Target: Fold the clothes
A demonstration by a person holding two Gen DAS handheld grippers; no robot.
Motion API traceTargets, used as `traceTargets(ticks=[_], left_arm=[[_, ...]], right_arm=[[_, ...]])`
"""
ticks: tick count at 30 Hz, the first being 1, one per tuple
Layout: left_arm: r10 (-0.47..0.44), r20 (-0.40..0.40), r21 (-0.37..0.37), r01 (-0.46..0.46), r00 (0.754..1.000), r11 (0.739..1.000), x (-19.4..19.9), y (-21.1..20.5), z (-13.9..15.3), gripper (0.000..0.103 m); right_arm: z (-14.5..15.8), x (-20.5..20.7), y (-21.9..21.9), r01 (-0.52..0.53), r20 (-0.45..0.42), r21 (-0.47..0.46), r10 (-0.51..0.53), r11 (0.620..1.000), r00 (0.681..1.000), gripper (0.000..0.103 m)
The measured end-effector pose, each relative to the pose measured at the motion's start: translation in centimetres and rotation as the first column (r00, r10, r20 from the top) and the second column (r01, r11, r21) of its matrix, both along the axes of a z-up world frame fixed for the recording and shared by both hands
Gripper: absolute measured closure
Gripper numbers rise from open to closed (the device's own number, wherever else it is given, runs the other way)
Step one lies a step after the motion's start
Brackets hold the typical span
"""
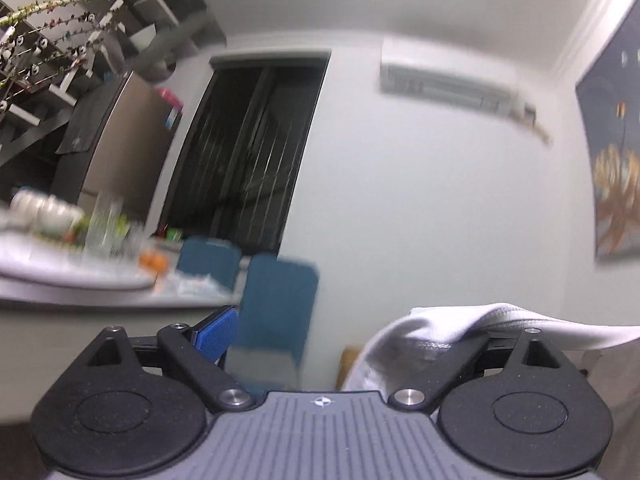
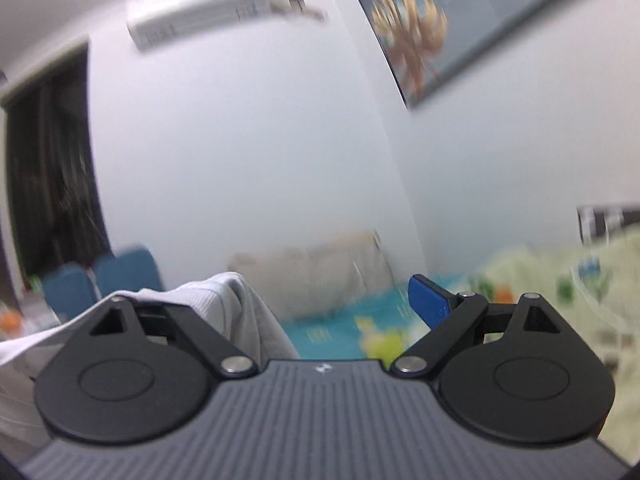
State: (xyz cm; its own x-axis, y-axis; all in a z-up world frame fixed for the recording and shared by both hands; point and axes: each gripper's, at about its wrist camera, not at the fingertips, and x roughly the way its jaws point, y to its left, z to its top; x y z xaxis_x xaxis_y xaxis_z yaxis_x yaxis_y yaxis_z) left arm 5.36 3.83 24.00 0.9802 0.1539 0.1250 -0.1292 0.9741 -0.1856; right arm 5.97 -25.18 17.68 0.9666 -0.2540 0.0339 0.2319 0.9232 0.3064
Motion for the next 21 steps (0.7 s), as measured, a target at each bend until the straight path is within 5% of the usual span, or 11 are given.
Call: traceTargets(ticks=[7, 12, 17, 21], left_arm=[[-0.072, 0.102, -0.027, 0.075, 0.992, 0.997, -6.4, 1.6, 14.7, 0.008], [-0.119, 0.116, 0.014, 0.118, 0.986, 0.993, -12.0, 1.8, 22.1, 0.007], [-0.159, 0.07, 0.068, 0.154, 0.985, 0.986, -14.2, 1.1, 26.3, 0.005], [-0.173, 0.0, 0.069, 0.173, 0.985, 0.983, -11.7, 0.3, 25.3, 0.005]], right_arm=[[14.2, -8.6, 2.3, -0.003, 0.148, -0.149, 0.026, 0.989, 0.989, 0.011], [21.0, -14.4, 2.5, 0.017, 0.169, -0.177, 0.013, 0.984, 0.985, 0.011], [23.7, -17.0, 1.3, 0.01, 0.169, -0.143, 0.015, 0.99, 0.985, 0.011], [22.5, -15.4, 0.6, 0.016, 0.113, -0.164, 0.003, 0.986, 0.994, 0.011]])
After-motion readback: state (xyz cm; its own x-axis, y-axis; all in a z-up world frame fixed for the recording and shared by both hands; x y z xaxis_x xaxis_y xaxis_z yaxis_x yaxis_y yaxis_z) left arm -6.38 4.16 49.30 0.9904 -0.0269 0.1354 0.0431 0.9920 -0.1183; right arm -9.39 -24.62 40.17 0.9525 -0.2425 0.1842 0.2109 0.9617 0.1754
